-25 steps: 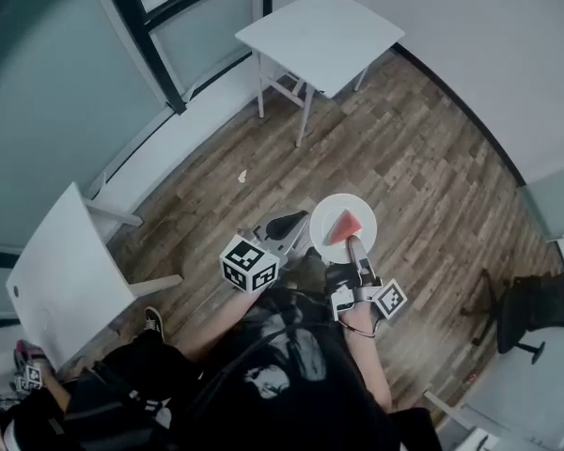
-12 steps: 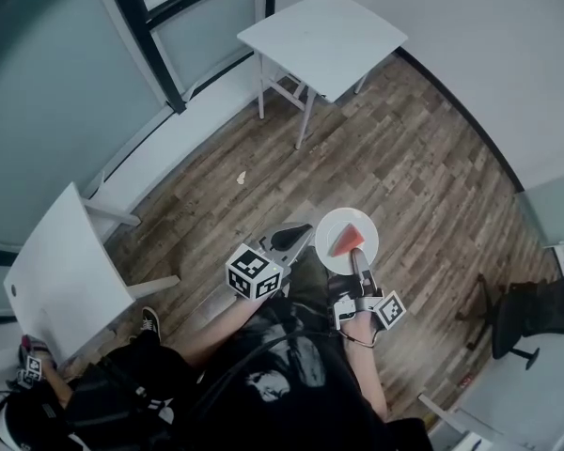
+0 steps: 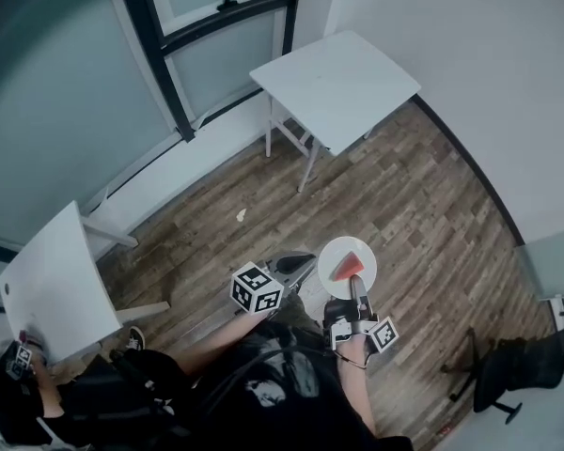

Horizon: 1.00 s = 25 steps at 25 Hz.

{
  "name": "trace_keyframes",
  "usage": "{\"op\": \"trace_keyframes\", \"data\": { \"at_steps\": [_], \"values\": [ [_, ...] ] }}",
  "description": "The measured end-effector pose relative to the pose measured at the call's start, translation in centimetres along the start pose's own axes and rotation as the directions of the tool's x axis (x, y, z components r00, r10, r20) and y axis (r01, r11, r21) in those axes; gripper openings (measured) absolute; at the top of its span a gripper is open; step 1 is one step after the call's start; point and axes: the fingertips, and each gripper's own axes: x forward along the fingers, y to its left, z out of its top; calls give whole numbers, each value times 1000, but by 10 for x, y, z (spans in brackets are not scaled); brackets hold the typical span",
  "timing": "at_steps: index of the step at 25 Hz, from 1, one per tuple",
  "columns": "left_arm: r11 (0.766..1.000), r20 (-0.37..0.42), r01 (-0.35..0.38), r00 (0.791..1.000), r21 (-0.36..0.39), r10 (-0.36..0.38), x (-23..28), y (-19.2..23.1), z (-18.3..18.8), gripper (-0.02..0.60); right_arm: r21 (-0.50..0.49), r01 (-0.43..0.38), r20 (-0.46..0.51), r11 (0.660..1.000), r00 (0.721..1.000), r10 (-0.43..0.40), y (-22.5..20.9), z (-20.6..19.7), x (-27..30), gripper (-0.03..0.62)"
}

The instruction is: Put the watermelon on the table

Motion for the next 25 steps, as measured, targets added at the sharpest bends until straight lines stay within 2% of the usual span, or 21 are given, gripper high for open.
{"op": "trace_keyframes", "data": {
  "at_steps": [2,5,9,11,14,19,25],
  "values": [
    [999,-10,-26,1000,37,26,16,14,16,6,-14,12,2,1000,1000,-12,0,20,23,37],
    [997,23,-45,999,69,43,44,31,51,6,-63,-13,-22,998,1000,12,13,50,65,37],
    [993,38,-76,997,96,72,76,43,72,6,3,-41,-19,999,999,41,9,73,98,37],
    [993,8,-55,999,102,54,92,42,68,6,26,-18,-25,1000,1000,18,0,79,105,37],
    [996,-43,18,999,84,-14,114,43,67,6,30,24,-3,999,1000,-24,-11,96,113,37],
    [996,-64,-5,998,84,10,149,75,85,6,88,13,75,996,997,-20,-21,131,133,37],
    [998,-97,7,995,57,-2,186,135,106,6,79,29,46,996,998,-33,-32,150,206,37]
  ]
}}
